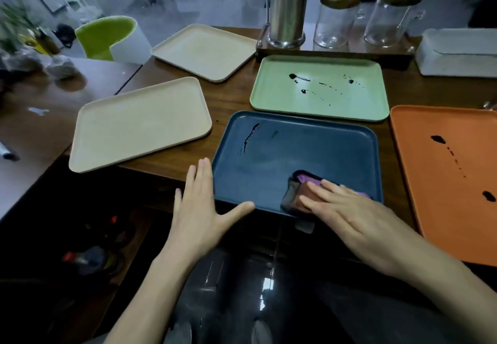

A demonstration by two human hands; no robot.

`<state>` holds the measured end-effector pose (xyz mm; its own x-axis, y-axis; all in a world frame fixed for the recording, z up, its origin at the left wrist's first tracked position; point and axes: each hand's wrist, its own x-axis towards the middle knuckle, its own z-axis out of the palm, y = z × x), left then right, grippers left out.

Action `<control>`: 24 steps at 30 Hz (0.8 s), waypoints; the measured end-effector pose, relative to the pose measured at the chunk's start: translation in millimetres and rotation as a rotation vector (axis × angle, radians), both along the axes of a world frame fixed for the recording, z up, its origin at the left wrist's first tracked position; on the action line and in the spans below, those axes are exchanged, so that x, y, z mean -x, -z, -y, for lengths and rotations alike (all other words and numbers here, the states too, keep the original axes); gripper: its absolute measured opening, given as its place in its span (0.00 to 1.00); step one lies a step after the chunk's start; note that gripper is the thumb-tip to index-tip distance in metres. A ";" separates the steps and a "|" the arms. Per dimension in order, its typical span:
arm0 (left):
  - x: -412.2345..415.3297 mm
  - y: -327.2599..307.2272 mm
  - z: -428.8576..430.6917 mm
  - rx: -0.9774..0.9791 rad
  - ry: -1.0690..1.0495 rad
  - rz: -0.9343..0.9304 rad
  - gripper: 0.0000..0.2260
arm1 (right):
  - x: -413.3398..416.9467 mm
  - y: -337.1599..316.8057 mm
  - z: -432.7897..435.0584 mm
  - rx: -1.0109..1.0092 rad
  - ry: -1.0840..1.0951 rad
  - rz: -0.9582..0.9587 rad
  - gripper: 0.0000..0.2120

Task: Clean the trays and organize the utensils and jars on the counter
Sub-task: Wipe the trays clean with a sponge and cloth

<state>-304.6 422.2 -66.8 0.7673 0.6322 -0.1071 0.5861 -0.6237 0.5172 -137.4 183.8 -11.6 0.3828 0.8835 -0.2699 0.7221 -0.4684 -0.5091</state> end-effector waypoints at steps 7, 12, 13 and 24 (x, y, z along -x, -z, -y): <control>-1.9 -1.6 -0.1 0.042 -0.003 0.006 0.59 | 0.6 2.0 8.9 0.036 0.029 0.041 0.26; -2.3 -0.4 -4.3 0.093 -0.003 0.011 0.64 | 11.6 4.0 -45.2 0.051 -0.095 0.077 0.25; -2.5 0.0 -5.2 0.098 -0.005 0.001 0.65 | 15.0 5.2 -61.4 0.043 -0.134 0.090 0.26; -5.4 -8.8 1.4 0.128 -0.061 -0.015 0.61 | 9.4 7.0 -45.0 0.017 -0.199 0.065 0.36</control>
